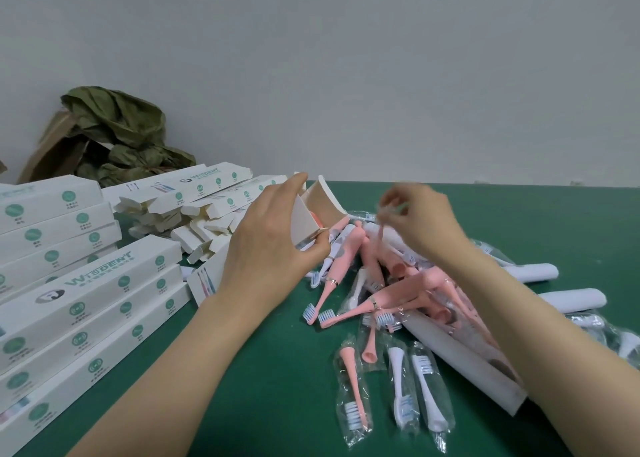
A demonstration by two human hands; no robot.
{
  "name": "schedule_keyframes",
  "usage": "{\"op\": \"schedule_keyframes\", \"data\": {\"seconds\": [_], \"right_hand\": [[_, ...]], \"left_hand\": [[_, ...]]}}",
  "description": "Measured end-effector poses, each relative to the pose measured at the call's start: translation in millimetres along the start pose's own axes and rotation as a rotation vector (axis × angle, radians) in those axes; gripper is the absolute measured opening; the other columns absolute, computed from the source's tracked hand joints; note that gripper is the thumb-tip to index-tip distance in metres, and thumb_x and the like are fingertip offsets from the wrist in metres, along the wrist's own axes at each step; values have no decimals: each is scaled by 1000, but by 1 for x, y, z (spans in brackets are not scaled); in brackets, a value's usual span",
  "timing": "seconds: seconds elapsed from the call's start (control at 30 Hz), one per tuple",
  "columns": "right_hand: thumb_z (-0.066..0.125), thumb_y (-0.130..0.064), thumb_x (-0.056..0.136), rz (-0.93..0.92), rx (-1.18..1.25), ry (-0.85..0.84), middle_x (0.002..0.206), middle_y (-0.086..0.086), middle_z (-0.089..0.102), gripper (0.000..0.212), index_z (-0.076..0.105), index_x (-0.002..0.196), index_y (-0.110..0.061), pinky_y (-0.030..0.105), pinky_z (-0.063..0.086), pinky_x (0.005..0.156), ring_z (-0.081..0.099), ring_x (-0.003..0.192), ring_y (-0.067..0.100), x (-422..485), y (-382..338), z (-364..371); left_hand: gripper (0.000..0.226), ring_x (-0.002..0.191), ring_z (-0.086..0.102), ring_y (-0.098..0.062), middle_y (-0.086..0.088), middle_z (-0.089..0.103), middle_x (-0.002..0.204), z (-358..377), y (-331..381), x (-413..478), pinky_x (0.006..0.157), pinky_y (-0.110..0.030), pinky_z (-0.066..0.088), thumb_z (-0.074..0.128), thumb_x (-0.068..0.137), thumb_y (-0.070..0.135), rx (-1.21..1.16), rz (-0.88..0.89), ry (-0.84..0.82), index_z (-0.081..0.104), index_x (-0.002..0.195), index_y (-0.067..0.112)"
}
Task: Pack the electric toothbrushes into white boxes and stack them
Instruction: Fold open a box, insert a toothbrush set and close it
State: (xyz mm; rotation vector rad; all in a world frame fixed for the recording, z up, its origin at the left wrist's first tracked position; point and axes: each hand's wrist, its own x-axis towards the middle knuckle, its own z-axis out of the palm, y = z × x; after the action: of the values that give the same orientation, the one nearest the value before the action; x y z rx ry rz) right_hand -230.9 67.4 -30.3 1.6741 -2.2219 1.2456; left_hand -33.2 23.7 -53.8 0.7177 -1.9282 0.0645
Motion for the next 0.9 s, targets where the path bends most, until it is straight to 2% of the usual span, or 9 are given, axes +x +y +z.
{"op": "schedule_keyframes", "data": {"seconds": [0.1,0.2,0.27,0.33,0.4,0.53,0.63,0.77,0.9], "right_hand": [[67,-3,83,77,705,134,74,4,64,12,61,77,-11,24,53,70,59,63,13,0,-24,-27],[65,0,80,101,1389,-80,69,5,63,8,59,79,-4,19,53,65,62,62,12,-9,-49,-44],[63,-5,73,110,1513,-297,72,5,65,9,58,81,-4,18,54,62,65,63,13,-17,-64,-44],[60,-2,77,113,1510,-467,70,7,65,6,56,81,-4,23,57,63,67,64,16,-27,-72,-34],[56,6,85,129,1475,-483,68,7,63,11,53,80,-4,26,58,64,65,60,16,-35,-77,-20],[58,10,86,144,1291,-40,81,15,57,17,53,80,-5,28,58,72,62,66,20,-33,-70,-5],[61,4,86,120,1035,203,87,9,58,16,53,82,-9,30,56,78,63,73,19,-28,-60,-3],[64,-2,85,-116,735,317,84,-4,60,25,52,79,-23,31,53,76,65,83,20,-38,-63,6],[66,0,81,-477,385,343,83,6,62,8,62,82,-7,34,50,75,61,81,24,-45,-68,14]], "left_hand": [[69,103,45,-13,-8,59,117,0,0,0,84,-16,30,76,71,23,2,-10,-16,48,132,9],[69,102,48,-15,-7,59,115,0,3,-2,84,-22,35,76,72,25,9,-37,-17,48,133,9],[67,101,49,-16,-6,60,114,-1,4,-1,84,-23,39,75,72,22,-3,-39,-25,49,133,10],[66,99,52,-16,0,59,112,-3,4,1,82,-31,47,70,72,25,-30,-48,-79,48,134,18],[65,101,54,-15,3,58,114,-3,4,3,81,-33,50,65,71,29,-53,-80,-93,48,133,24],[67,105,50,-14,-3,58,118,-1,4,1,86,-15,32,72,72,27,-37,-68,0,49,133,13],[66,100,47,-12,-7,60,113,0,6,0,85,-12,28,76,70,22,-38,-32,19,51,129,7],[67,100,47,-11,-7,61,112,0,10,0,85,-12,29,78,69,18,-57,-10,17,51,129,7],[72,103,47,-11,-8,62,113,-2,15,0,87,-13,30,81,64,13,-105,-14,25,53,129,6]]}}
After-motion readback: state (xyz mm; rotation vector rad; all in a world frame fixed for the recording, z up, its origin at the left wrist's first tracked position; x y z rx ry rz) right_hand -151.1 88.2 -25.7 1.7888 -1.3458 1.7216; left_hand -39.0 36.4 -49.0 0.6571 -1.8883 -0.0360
